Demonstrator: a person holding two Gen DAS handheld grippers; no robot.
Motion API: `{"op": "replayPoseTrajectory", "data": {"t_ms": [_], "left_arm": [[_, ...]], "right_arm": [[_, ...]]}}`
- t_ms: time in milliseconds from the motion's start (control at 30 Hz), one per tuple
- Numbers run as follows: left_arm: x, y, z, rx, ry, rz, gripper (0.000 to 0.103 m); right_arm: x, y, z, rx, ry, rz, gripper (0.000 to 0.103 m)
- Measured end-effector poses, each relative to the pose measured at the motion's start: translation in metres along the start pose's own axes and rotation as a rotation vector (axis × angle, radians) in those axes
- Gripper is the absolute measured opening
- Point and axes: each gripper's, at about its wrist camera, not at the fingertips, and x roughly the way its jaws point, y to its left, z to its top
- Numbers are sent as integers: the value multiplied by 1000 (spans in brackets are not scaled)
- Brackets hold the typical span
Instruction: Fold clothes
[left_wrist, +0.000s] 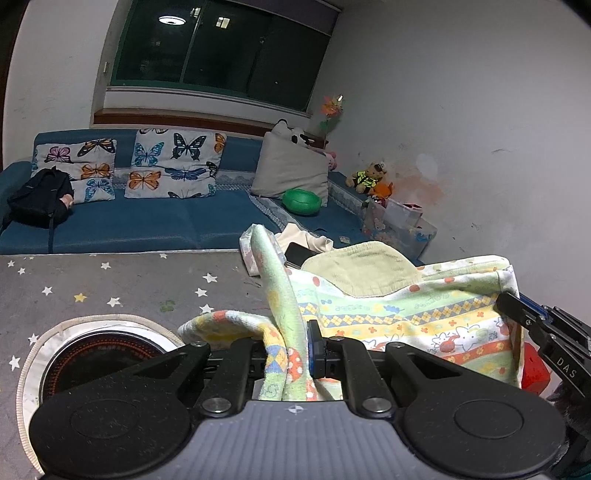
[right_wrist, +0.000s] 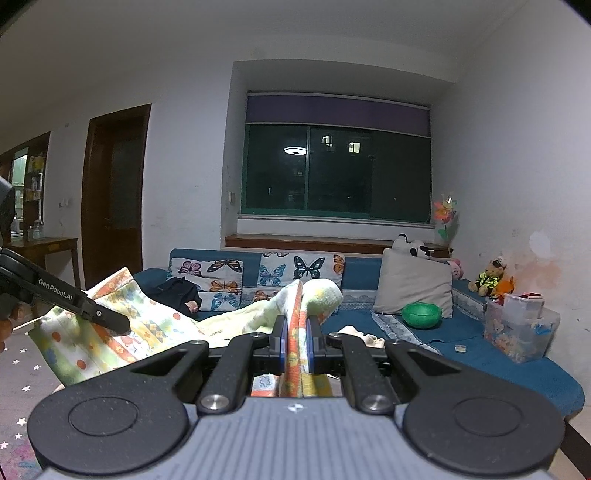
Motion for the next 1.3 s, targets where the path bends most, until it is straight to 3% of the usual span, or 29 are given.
{"op": "replayPoseTrajectory", "data": {"t_ms": [500,1300], "left_arm": [[41,-9,-3,9,59,-5,11],[114,8,-29,-66,208,21,11]], "right_arm": [[2,-11,-10,6,50,-41,9],[58,-40,-56,71,194,-44,9]]}}
